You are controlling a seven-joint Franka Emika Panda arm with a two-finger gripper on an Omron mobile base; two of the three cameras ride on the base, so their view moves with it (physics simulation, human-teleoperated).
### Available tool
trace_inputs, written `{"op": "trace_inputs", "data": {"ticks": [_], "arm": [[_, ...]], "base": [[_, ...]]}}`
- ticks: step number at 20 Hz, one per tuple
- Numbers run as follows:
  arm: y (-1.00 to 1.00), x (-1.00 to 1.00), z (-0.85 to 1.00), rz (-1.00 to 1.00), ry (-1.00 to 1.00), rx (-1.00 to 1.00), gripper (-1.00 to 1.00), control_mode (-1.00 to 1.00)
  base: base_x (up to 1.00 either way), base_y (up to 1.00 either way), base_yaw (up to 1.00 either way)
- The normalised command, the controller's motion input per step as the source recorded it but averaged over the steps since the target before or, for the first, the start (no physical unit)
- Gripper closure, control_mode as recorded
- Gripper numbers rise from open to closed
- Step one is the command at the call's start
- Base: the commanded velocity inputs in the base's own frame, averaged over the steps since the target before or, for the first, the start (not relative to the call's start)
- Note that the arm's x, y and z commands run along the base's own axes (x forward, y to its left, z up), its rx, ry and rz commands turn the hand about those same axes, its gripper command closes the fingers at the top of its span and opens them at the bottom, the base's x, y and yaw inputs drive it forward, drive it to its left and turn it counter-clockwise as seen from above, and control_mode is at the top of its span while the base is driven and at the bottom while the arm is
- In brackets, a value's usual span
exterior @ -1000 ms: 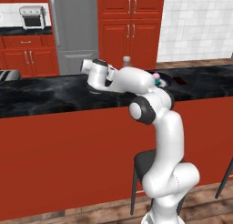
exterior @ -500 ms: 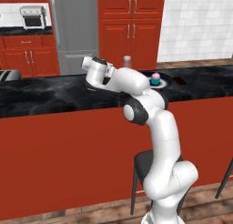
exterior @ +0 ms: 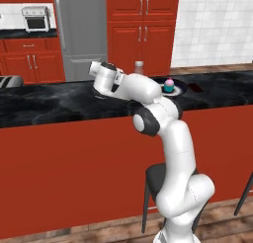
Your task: Take the cinnamon bottle from the cabinet and place it on the dining table, next to the plate with the cupcake. Then take the chocolate from the dining counter and place it on the cupcake plate.
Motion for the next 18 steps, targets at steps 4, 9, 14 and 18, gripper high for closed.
{"op": "trace_inputs", "data": {"ticks": [4, 9, 14, 18], "arm": [[-0.22, 0.00, -0.45, 0.00, -0.11, 0.02, 1.00, -1.00], [-0.22, 0.00, -0.43, 0.00, -0.12, 0.03, 1.00, -1.00], [-0.16, 0.03, -0.40, -0.01, -0.05, 0.03, 1.00, -1.00], [-0.07, 0.03, -0.49, -0.01, -0.04, 0.00, 1.00, -1.00]], "base": [[0.00, 0.00, 0.00], [0.00, 0.00, 0.00], [0.00, 0.00, 0.00], [0.00, 0.00, 0.00]]}}
